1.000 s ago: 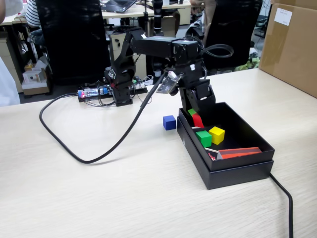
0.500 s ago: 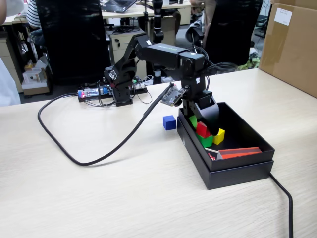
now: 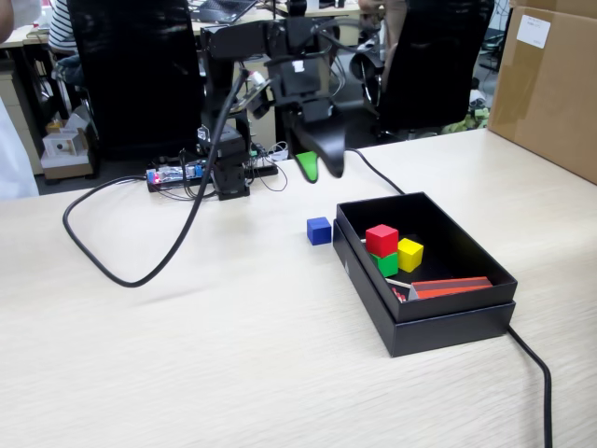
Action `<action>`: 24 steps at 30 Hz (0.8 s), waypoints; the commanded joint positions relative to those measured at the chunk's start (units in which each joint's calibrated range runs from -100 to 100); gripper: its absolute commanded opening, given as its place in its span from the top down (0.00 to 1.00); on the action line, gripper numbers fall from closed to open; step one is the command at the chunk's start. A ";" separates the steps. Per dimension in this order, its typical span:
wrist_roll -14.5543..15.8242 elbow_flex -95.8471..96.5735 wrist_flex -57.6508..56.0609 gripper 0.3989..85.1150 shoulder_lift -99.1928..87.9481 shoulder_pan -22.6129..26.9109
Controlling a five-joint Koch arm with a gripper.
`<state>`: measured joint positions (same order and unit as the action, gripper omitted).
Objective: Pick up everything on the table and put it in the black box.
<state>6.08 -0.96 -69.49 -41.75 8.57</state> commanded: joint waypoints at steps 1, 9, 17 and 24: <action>2.54 9.84 0.08 0.45 -8.11 -0.39; 7.67 19.00 5.00 0.44 1.19 3.37; 9.13 18.00 11.74 0.44 13.69 4.74; 11.23 17.37 12.34 0.44 18.51 6.20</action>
<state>16.04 19.67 -57.57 -23.24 14.14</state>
